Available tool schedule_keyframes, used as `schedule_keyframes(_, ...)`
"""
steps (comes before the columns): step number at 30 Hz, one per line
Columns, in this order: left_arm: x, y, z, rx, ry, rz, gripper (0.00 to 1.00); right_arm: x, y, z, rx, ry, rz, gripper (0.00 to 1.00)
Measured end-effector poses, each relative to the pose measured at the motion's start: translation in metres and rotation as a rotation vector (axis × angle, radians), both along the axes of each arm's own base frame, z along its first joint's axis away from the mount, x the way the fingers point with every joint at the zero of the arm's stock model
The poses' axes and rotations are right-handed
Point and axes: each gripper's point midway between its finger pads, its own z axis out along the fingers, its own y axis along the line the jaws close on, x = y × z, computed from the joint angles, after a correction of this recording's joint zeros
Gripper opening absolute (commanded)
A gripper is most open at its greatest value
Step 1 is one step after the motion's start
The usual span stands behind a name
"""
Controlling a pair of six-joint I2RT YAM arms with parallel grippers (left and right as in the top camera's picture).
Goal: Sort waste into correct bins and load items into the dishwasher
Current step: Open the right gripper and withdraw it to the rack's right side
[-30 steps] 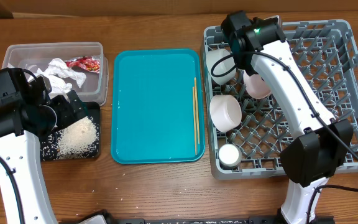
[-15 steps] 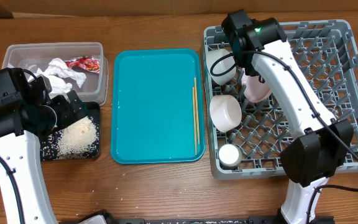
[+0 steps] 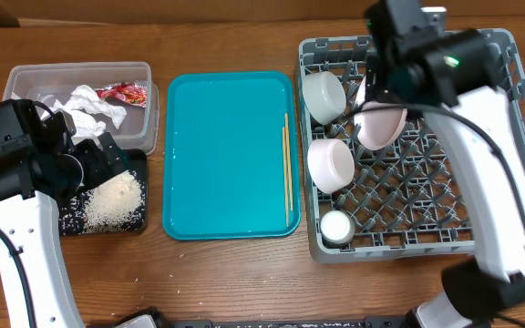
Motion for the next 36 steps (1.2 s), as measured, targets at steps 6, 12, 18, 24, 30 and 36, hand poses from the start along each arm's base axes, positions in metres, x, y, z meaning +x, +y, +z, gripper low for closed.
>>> schedule_keyframes(6,0.000,0.000,0.000,0.000,0.000,0.000,1.00,-0.023,0.009,0.022,0.113,-0.040,0.047,1.00)
schedule_keyframes(12,0.000,0.000,0.000,0.000,0.000,0.000,1.00,-0.040,0.017,0.032,0.194,-0.048,0.088,1.00)
schedule_keyframes(18,0.000,0.000,0.000,0.000,0.000,0.000,1.00,-0.057,0.021,0.039,0.247,-0.040,0.117,1.00)
schedule_keyframes(24,0.000,0.000,0.000,0.000,0.000,0.000,1.00,-0.073,0.020,0.056,0.299,-0.096,0.124,1.00)
schedule_keyframes(30,0.000,0.000,0.000,0.000,0.000,0.000,1.00,-0.101,0.013,0.084,0.346,-0.191,0.144,1.00)
schedule_keyframes(36,0.000,0.000,0.000,0.000,0.000,0.000,1.00,-0.135,0.006,0.103,0.372,-0.247,0.198,1.00)
